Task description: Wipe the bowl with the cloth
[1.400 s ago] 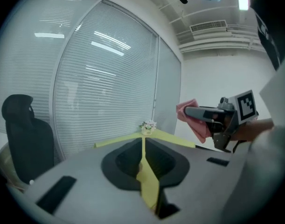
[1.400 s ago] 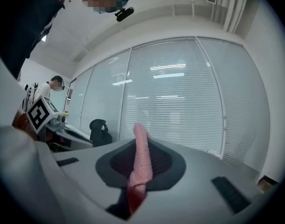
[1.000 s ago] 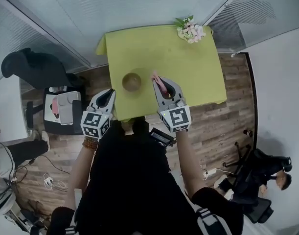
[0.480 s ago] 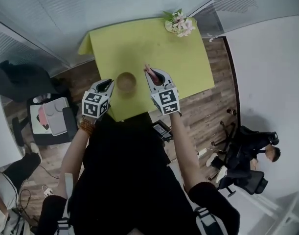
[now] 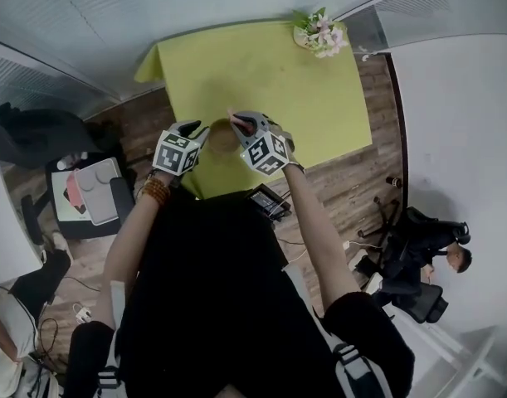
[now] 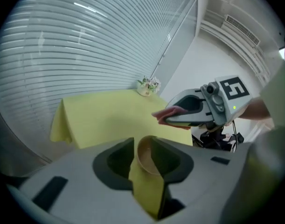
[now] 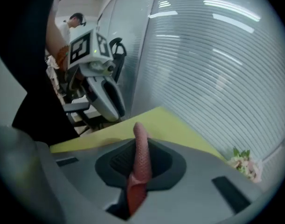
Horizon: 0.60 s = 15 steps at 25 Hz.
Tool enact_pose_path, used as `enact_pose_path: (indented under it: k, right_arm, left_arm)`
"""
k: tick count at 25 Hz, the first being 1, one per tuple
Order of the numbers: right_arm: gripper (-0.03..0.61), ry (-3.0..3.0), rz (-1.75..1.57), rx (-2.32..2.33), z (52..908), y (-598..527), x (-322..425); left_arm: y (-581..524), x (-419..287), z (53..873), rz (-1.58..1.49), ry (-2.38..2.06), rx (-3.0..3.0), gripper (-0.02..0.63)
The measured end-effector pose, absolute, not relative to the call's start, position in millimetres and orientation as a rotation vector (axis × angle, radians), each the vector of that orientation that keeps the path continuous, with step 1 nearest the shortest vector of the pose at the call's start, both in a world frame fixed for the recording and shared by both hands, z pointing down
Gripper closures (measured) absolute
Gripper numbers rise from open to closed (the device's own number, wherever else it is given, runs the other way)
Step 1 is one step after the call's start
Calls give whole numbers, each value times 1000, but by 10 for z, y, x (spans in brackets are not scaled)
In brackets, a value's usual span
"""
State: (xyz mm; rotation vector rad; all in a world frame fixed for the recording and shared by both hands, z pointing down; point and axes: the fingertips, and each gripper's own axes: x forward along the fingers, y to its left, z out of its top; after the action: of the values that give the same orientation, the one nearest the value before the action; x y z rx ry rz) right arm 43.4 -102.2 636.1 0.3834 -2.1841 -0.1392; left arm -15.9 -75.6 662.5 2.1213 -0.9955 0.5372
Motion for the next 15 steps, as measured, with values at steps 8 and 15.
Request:
enact_pose_path:
  k: [8,15]
  right_arm:
    - [541,-2066,-155,178,6997,-1002,468]
    - [488,-2077,-56,119,7215,-953,403]
  left_arm:
    - [-734,7,7133,646,-903,2044,491]
    - [-672,69,7377,703,-866,1992,489]
